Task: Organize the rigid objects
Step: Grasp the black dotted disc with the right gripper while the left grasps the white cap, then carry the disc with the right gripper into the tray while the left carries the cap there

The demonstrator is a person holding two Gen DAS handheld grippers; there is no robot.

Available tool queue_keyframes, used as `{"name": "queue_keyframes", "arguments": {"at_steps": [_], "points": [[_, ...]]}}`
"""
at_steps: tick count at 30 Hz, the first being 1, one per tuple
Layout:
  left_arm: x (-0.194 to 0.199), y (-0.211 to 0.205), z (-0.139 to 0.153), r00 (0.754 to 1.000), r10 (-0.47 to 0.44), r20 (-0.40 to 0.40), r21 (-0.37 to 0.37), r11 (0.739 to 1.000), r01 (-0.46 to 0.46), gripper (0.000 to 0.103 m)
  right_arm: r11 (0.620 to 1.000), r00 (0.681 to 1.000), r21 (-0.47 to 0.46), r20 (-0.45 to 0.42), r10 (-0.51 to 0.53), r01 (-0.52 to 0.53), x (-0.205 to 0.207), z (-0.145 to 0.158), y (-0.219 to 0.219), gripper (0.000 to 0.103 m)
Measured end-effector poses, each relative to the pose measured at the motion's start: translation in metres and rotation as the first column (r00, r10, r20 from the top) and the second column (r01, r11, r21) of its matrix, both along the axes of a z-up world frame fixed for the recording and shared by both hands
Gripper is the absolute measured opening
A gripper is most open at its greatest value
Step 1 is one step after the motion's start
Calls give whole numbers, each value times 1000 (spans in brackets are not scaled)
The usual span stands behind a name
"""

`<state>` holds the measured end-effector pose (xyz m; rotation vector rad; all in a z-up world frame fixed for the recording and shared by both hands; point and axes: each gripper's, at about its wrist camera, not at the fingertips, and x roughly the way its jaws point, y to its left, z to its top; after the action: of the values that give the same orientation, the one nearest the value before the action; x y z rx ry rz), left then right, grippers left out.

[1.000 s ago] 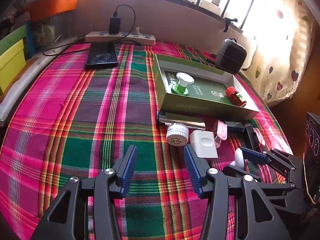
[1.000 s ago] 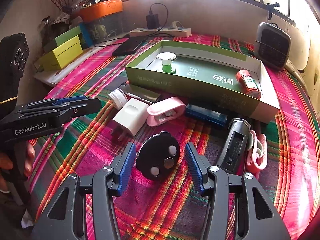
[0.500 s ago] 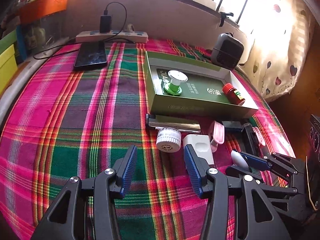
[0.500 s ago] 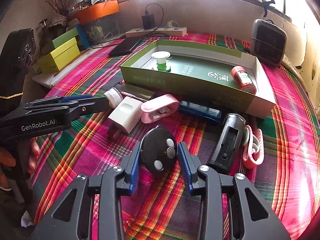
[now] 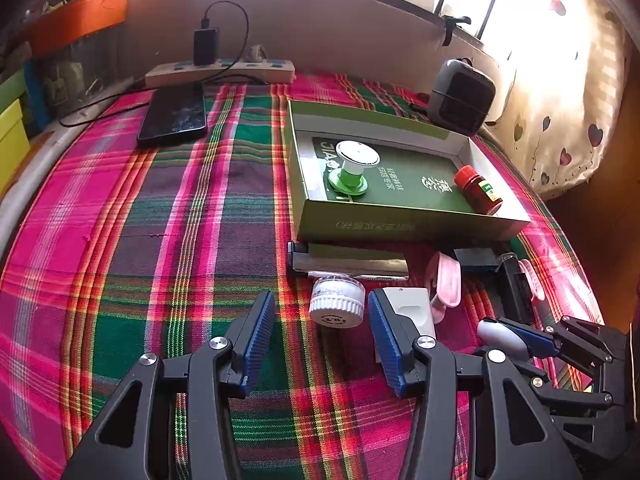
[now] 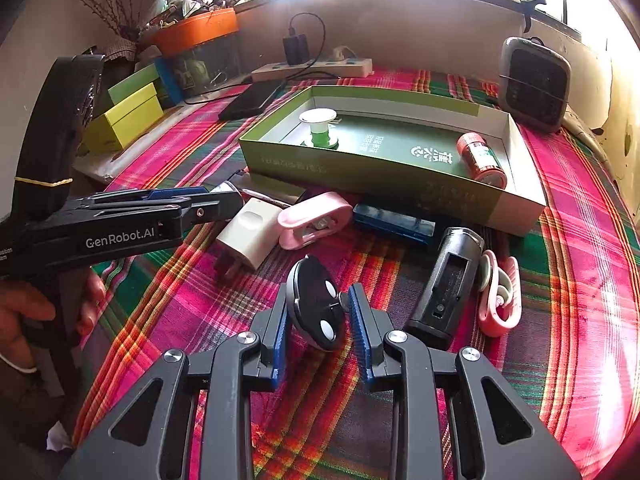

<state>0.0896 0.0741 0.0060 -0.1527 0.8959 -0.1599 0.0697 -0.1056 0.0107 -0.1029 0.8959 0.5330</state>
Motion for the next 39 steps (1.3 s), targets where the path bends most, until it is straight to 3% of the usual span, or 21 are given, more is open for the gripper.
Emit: {"name": "queue_keyframes", "arguments": {"at_steps": [16, 21, 27, 39], "points": [[5, 2, -2, 1000, 13, 20, -5, 1000, -13, 47, 1000, 1000, 19, -11, 1, -1, 3, 0, -2, 28], [5, 2, -3, 1000, 10, 21, -4, 1000, -10, 34, 1000, 1000, 21, -16, 2, -2, 4, -1, -2, 28], [5, 3, -3, 1000, 18, 21, -5, 1000, -18, 26, 1000, 1000, 20, -16, 2, -1, 4, -1, -3, 28], [5, 5, -3, 999, 27, 26, -3, 1000, -27, 26, 1000, 1000, 23, -15, 2, -1, 4, 0, -3, 28]]}}
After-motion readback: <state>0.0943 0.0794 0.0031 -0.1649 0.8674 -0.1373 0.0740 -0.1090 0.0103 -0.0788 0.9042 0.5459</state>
